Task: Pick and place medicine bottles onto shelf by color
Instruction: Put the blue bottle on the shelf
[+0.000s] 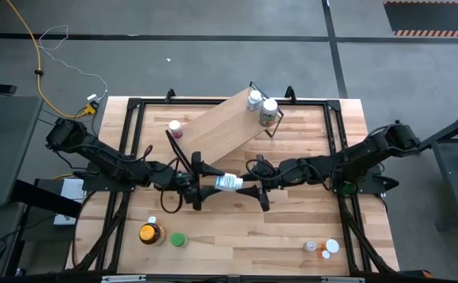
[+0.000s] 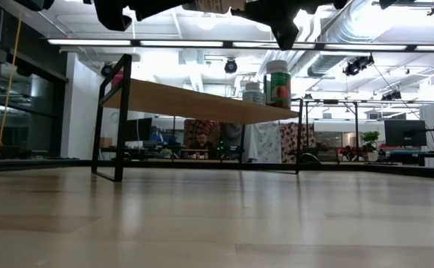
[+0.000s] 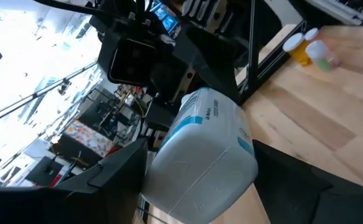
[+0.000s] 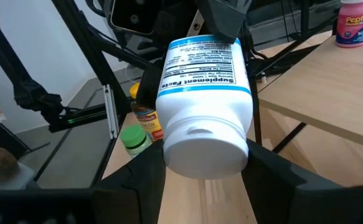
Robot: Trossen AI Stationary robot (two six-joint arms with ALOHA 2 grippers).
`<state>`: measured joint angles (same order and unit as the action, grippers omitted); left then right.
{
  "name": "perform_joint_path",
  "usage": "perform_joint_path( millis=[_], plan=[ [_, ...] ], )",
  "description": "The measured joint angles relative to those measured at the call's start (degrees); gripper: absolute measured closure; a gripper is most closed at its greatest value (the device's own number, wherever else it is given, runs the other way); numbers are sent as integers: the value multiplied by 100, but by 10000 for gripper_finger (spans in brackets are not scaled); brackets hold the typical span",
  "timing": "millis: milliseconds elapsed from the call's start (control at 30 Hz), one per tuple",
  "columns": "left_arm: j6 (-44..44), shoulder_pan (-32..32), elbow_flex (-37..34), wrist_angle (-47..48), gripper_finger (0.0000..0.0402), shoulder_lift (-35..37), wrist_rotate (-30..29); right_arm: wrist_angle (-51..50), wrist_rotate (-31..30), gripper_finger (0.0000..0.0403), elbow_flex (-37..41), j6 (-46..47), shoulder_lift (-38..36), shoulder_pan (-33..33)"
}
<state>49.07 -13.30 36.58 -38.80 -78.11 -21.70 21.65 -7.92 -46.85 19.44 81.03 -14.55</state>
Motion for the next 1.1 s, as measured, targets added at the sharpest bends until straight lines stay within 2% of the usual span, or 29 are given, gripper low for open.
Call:
perform_joint_path(
  millis=[200,400,533,667,867,1000,1100],
  plan=[
    [-48,-2,0,-14,162,1,23,31,0,228,0,24,0,-2],
    [-109,-7,-2,12,216,0,10,50,-42,228,0,13,-2,0],
    [-239,-85,-2,67,247,1,-420,81,-92,228,0,-44,-2,7],
    [-242,-190,2,237,254,33,-924,-3,-178,216,-2,-338,-41,12],
    [-316,-190,0,505,254,153,-1130,-686,-133,183,-2,-310,-429,-43],
    [-578,-174,-9,816,254,378,-1282,-970,-709,163,-2,-403,-615,-231],
    [-1064,-167,-4,850,254,656,-1038,-1030,-1378,154,-2,-649,-638,-412]
  ],
)
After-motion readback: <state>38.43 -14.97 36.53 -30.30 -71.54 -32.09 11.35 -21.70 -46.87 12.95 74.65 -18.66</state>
